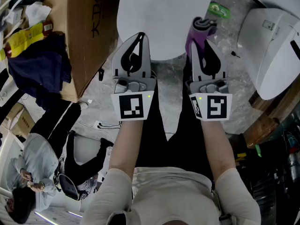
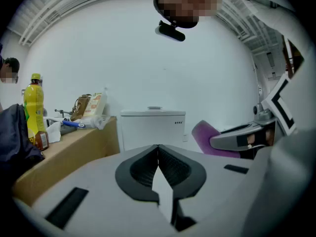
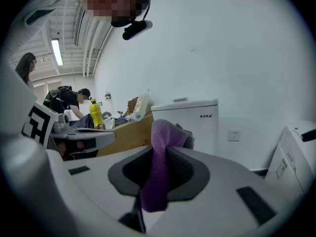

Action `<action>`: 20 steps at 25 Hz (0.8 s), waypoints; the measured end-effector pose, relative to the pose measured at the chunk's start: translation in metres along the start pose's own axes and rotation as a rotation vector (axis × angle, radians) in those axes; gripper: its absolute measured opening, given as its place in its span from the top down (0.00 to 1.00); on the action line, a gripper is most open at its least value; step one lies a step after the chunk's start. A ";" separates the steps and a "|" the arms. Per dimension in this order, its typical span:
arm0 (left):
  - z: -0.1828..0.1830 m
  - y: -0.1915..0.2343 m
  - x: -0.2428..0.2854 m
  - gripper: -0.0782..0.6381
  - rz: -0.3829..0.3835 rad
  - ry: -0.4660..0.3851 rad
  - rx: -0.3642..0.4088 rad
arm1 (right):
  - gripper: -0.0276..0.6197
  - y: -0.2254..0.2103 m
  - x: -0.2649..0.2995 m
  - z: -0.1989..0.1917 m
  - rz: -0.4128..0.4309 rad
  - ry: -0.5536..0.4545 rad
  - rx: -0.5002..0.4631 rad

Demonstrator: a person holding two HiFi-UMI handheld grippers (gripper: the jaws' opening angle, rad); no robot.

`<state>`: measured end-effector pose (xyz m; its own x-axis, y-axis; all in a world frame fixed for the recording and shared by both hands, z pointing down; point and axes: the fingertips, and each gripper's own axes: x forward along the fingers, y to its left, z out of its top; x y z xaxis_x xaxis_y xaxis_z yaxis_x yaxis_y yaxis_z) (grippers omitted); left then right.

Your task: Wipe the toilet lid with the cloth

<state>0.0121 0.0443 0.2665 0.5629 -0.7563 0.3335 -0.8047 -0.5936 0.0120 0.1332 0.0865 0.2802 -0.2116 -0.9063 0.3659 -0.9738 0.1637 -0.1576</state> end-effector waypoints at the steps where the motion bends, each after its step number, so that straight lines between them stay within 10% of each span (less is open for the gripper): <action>1: 0.000 0.000 0.000 0.87 0.000 0.001 0.000 | 0.82 0.001 0.000 0.000 0.001 0.000 0.000; 20: -0.001 0.001 -0.003 0.87 0.003 0.000 -0.002 | 0.82 0.001 0.002 -0.002 -0.008 -0.006 0.004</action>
<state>0.0098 0.0466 0.2668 0.5603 -0.7581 0.3337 -0.8069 -0.5906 0.0133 0.1315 0.0855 0.2827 -0.2036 -0.9096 0.3621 -0.9751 0.1550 -0.1589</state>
